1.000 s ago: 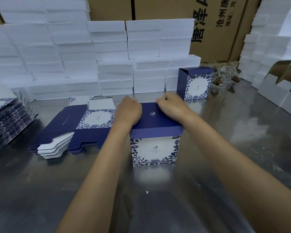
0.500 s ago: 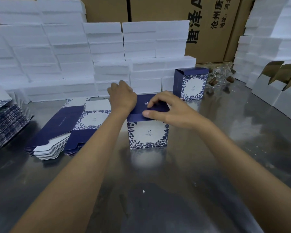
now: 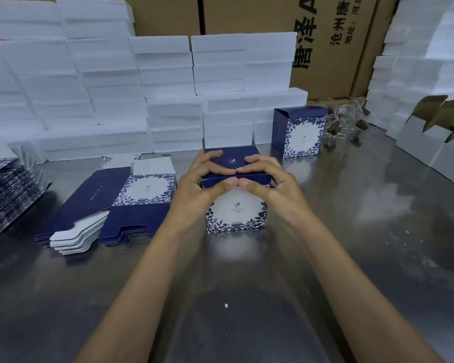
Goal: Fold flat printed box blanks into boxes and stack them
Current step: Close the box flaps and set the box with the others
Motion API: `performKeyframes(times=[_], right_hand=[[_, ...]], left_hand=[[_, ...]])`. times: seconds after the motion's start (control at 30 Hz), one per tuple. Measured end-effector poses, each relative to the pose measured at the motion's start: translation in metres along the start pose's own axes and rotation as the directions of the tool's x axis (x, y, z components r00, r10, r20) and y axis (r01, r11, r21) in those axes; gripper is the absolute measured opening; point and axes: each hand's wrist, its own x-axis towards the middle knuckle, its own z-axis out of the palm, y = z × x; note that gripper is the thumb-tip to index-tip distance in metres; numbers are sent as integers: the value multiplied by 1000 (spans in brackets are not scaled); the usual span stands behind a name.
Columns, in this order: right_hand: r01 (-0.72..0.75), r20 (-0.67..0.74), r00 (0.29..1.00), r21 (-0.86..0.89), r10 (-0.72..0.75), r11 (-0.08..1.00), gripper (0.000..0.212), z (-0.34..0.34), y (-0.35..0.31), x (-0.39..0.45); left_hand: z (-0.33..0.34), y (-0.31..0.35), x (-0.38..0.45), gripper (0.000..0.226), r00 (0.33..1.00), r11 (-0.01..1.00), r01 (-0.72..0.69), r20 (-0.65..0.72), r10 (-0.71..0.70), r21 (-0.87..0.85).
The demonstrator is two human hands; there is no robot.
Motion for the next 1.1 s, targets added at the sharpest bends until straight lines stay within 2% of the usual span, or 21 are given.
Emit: performKeyframes(times=[0.13,0.27,0.37,0.47,0.53,0.63,0.8,0.83,0.9,0.93,0.97,1.03,1.1], right_hand=[[8,-36,999,25,-7,1000,20,3,2,2],[6,22,1000,95,-8,995,22,-2,5,1],[6,15,1000,120,-8,993,20,-3,6,1],[20,-20,1000,113,-17,993,20,0,7,2],[7,6,1000,119,-7,993,19,-3,7,3],[-21,38,999,114,17,993,18,-10,8,4],[-6,-27,1000,85,9,996,17,-8,8,6],[25,-71,997,42,-22,999,18,-6,7,6],[116,-235,956,-249,-176,961,22,0,8,2],[135,-282,917,-446,-282,885,27,5,9,-2],[135,-268,894,-600,-358,788,32,11,9,-6],[100,-168,928,-747,-333,657,45,19,12,-11],[25,-152,954,-817,-257,577,53,10,17,-6]], left_hand=[[2,1,-1,15,1000,1000,-18,-22,18,21],[-8,1,-3,22,999,996,27,49,-23,-84],[-9,0,-4,20,999,984,46,12,-45,-170],[-6,0,-5,17,999,986,34,-12,-36,-164],[-11,-1,-4,21,999,987,48,32,-44,-156],[-20,-5,-3,31,991,953,123,92,-101,-278],[-10,-3,-3,26,999,966,43,-19,-49,-255],[-4,-2,-3,27,998,972,32,-48,-44,-234],[12,0,-3,31,996,984,27,-80,-41,-178],[22,0,-2,34,996,989,25,-76,-37,-149],[33,1,0,37,998,992,28,-58,-35,-126],[57,3,11,44,998,992,66,-13,-67,-107],[78,1,24,49,990,978,139,39,-135,-156]])
